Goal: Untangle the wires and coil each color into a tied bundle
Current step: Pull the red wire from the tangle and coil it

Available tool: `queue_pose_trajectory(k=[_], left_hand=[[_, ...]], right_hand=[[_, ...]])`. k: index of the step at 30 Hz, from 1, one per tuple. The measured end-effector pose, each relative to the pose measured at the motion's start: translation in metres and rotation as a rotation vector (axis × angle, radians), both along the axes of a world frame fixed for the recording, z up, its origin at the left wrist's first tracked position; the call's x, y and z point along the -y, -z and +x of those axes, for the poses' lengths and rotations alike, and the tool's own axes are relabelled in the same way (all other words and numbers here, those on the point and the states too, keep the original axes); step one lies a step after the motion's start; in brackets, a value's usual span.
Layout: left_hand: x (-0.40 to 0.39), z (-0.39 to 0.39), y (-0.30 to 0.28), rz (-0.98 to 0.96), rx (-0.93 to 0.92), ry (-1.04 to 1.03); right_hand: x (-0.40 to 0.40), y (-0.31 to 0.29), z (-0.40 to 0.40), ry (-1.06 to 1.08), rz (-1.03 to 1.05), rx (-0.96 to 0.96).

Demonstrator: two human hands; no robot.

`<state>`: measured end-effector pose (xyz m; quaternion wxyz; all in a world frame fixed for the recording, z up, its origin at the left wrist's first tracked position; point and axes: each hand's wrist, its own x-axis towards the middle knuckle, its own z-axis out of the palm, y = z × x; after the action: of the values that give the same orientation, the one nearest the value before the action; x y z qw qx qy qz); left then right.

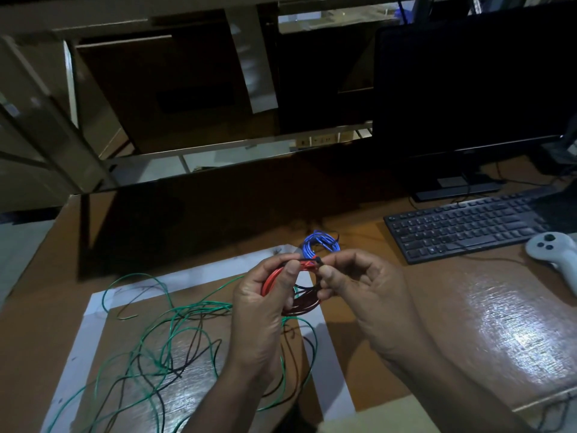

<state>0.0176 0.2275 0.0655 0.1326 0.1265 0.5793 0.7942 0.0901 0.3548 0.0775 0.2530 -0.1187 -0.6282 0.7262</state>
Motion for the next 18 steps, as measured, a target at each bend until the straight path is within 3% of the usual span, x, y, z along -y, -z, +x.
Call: queue_pose_trajectory(k=[18], left_hand=[[-0.0009,0.0048,-0.0056,-0.002,0.013,-0.001]], right_hand=[[0.003,-0.0026,0.0007,0.039,0.024,0.026]])
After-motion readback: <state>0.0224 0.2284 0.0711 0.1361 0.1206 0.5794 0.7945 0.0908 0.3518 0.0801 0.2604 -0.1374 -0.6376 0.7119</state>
